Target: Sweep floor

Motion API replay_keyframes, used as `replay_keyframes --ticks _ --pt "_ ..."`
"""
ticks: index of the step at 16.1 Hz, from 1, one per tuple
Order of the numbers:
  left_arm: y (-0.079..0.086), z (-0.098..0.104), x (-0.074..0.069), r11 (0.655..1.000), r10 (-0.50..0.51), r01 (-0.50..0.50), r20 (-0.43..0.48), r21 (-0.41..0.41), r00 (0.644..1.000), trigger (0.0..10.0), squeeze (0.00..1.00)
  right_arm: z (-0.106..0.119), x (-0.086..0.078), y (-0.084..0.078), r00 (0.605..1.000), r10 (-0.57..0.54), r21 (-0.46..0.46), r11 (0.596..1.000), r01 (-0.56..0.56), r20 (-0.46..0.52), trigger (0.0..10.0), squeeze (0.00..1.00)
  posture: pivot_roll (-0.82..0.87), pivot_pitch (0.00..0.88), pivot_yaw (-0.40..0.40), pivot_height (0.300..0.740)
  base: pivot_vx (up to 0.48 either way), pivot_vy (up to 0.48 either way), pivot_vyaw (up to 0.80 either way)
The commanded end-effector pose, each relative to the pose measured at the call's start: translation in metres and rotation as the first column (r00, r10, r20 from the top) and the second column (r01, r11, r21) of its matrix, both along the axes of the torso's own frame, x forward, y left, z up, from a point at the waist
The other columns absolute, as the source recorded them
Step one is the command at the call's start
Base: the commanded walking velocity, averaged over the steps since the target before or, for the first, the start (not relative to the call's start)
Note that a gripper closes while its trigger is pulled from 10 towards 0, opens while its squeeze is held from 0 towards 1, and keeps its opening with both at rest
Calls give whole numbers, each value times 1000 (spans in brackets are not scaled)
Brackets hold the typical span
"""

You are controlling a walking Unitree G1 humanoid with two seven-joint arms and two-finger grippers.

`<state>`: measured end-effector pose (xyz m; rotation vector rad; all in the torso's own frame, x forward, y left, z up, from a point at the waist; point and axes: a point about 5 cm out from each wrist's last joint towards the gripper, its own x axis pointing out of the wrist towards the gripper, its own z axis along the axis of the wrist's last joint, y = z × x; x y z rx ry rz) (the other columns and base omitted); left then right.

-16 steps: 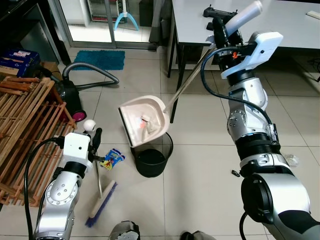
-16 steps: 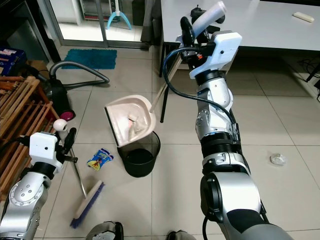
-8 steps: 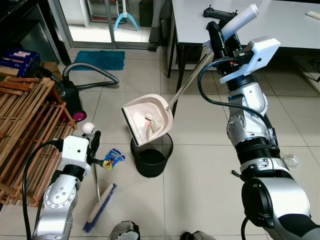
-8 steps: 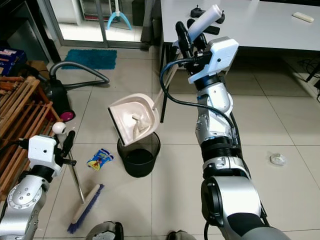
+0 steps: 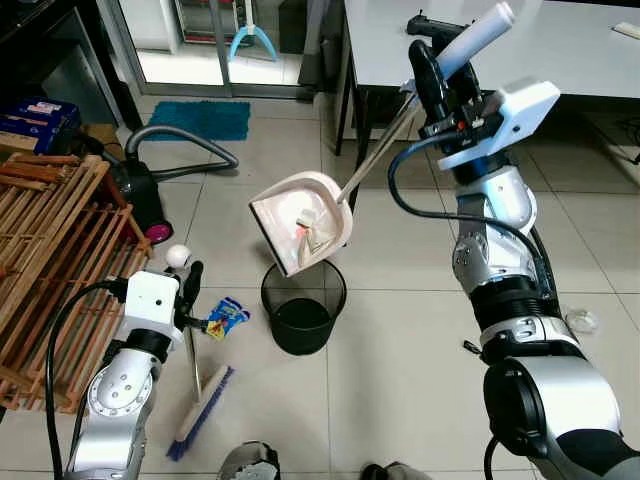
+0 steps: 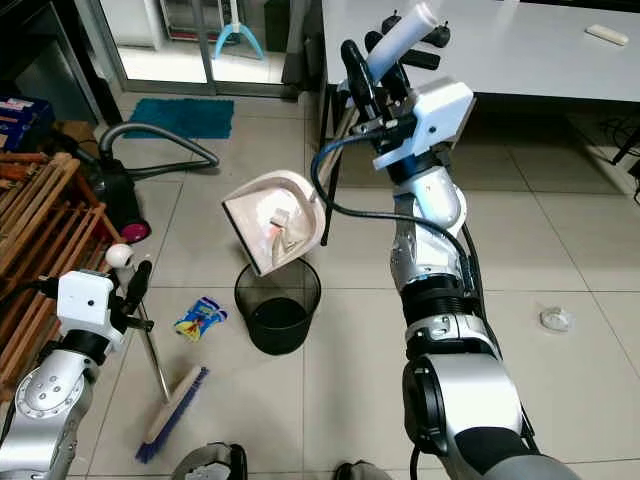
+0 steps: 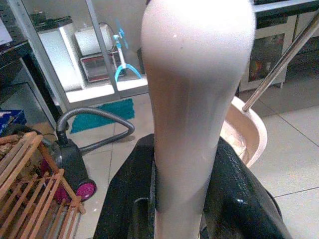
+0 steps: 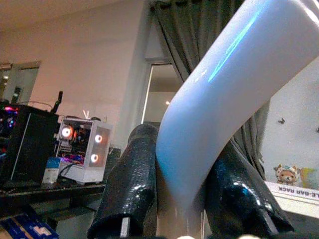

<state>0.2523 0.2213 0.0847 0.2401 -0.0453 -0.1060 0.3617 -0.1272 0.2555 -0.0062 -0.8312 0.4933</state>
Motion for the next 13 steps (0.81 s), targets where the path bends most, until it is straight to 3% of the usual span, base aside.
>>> replay_keyframes --ticks 1,13 --pt "-2 1 0 1000 -18 18 7 16 1000 10000 0 6 -5 0 997 1 -34 999 2 76 10000 0 99 62 1 740 0 0 0" --pt "-3 0 -1 1000 -25 25 3 19 1000 10000 0 -11 -17 13 987 60 -231 973 -25 149 10000 0 103 67 2 740 0 0 0"
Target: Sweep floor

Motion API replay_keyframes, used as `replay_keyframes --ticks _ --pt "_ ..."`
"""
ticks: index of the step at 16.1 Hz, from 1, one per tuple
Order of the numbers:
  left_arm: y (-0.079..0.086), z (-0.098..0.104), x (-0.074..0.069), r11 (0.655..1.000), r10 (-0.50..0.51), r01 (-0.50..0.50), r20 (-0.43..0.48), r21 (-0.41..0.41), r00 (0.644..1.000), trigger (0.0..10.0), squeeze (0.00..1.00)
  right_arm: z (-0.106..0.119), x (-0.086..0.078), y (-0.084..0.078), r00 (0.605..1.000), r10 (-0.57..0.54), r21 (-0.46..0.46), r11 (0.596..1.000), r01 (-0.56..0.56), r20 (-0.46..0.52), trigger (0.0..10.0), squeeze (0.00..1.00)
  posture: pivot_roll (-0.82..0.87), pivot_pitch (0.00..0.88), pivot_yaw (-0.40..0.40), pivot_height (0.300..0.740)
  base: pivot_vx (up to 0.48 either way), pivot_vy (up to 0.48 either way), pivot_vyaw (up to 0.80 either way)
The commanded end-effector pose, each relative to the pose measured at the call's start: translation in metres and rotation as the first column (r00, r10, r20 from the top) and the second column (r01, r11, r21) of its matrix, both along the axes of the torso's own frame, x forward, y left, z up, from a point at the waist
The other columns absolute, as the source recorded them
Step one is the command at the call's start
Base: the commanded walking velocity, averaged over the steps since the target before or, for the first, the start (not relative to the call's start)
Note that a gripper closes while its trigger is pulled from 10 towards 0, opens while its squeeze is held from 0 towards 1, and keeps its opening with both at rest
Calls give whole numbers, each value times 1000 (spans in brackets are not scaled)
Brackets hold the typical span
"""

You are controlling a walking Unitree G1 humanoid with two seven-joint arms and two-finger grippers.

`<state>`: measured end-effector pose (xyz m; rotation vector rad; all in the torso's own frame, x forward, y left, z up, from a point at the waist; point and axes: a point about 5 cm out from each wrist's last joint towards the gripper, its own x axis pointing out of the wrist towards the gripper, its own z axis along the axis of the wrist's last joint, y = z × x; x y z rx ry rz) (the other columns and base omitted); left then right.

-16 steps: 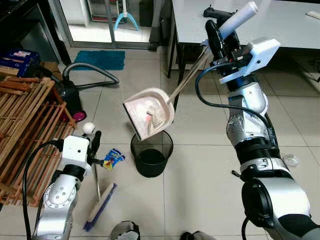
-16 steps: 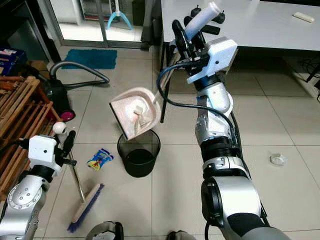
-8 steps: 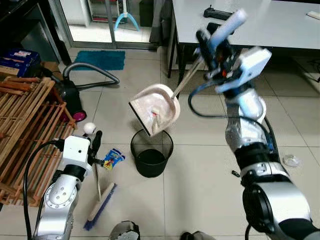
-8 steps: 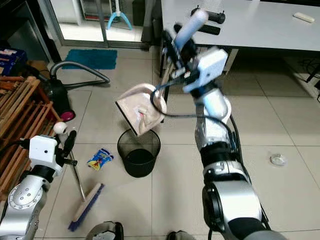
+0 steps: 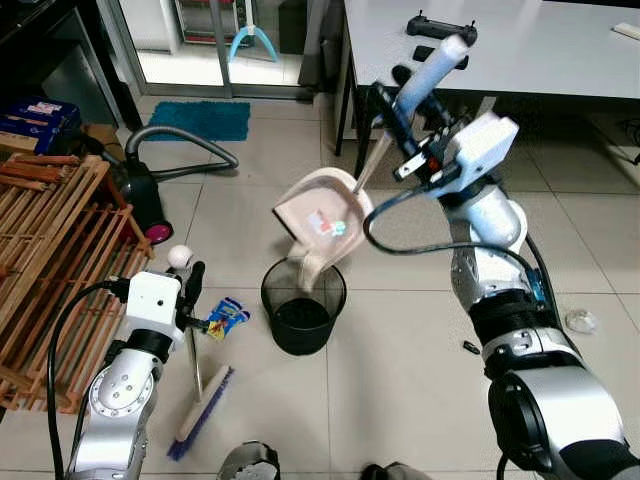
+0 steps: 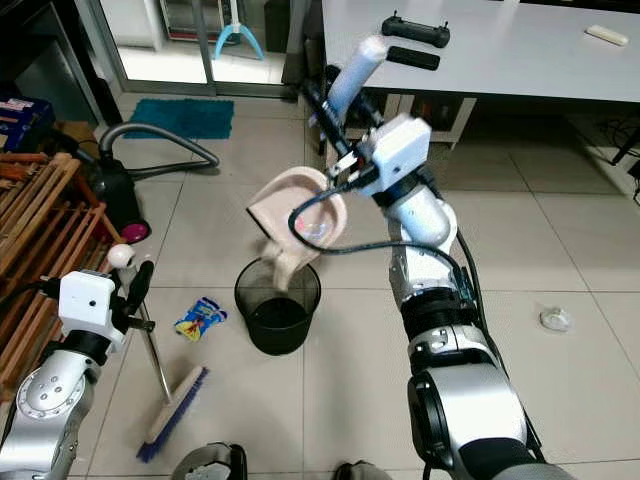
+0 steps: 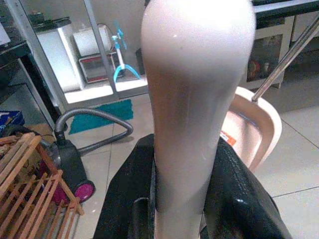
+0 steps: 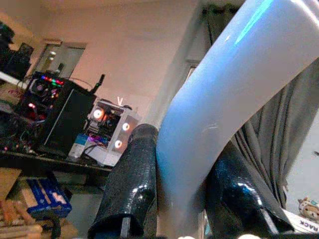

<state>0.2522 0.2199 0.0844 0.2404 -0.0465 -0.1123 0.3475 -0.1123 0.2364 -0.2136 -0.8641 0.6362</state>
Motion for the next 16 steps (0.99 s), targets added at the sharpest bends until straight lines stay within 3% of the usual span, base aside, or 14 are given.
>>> replay_keyframes --ticks 1,5,11,13,15,16 --pt "-1 0 -1 1000 -18 18 3 20 1000 10000 0 7 -4 -1 997 0 -23 1000 2 76 10000 0 104 66 2 740 0 0 0" --pt "-1 0 -1 1000 -19 19 3 21 1000 10000 0 2 -9 3 994 10 -71 997 -2 106 10000 0 105 68 3 740 0 0 0" --pt "-2 3 3 1000 -20 20 12 23 1000 10000 0 7 -4 -2 996 -28 -39 999 31 88 10000 0 103 59 0 740 0 0 0" --pt "-5 7 7 1000 -23 22 30 22 999 10000 0 11 10 -24 988 -156 -12 988 156 -10 10000 0 97 62 -5 740 0 0 0" --pt "-7 8 9 1000 -23 22 41 20 999 10000 0 17 13 -42 970 -242 31 970 243 -20 10000 0 92 64 -5 740 0 0 0" --pt "-10 10 11 999 -31 31 49 10 998 10000 0 19 14 -59 937 -348 -25 937 348 -12 10000 0 86 68 -4 740 0 0 0"
